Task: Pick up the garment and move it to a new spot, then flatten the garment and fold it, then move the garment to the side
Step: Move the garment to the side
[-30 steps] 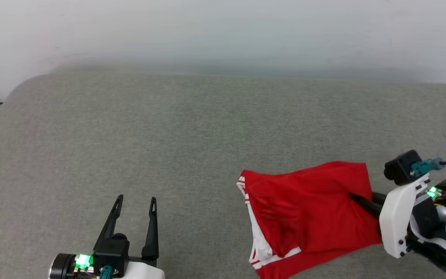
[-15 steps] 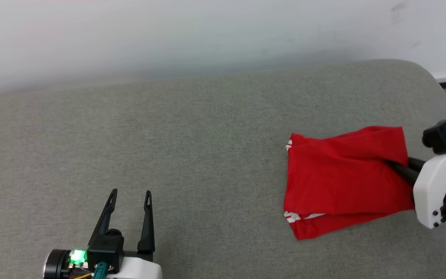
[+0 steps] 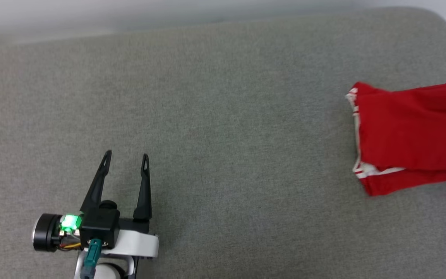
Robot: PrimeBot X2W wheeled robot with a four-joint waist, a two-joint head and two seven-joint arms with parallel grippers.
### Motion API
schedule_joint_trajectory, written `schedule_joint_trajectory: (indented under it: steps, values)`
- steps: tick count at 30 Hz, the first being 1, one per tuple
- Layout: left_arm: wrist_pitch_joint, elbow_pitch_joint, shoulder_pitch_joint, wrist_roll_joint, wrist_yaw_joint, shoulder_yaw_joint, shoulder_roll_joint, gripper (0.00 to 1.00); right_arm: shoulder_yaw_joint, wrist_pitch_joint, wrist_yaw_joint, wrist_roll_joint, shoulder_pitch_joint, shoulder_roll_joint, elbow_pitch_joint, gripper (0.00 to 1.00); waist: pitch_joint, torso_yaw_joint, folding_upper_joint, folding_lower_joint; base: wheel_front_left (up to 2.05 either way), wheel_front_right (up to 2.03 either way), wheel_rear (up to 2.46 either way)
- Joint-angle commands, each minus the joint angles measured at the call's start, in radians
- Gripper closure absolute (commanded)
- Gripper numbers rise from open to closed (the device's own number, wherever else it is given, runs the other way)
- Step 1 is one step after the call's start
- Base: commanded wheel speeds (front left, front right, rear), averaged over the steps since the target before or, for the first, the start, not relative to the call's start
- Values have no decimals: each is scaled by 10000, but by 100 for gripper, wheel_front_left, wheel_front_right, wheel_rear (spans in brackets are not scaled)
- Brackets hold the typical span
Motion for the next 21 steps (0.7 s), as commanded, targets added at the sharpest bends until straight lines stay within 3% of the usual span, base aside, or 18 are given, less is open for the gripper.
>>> schedule_joint_trajectory:
  steps: [1, 13, 20, 21]
  values:
    - [-46, -112, -292, 79, 16, -33, 49, 0, -149, -84, -12, -188, -251, -203, 381, 100, 605, 207, 0, -1, 0, 0, 0]
    - [-37, -576, -1009, 239, 60, -315, 254, 0, -1143, -583, -14, -628, -1437, -784, 2568, 100, 1836, 523, 0, -1, 0, 0, 0]
    - [-37, -676, -1291, 224, 210, -487, 410, 0, -2002, -451, -14, -1261, -2180, -175, 3919, 100, 2209, 603, 0, -1, 0, 0, 0]
    - [-37, -644, -1299, 201, 241, -502, 413, 0, -2063, -415, -14, -1329, -2188, -69, 4032, 57, 2177, 605, 0, -1, 0, 0, 0]
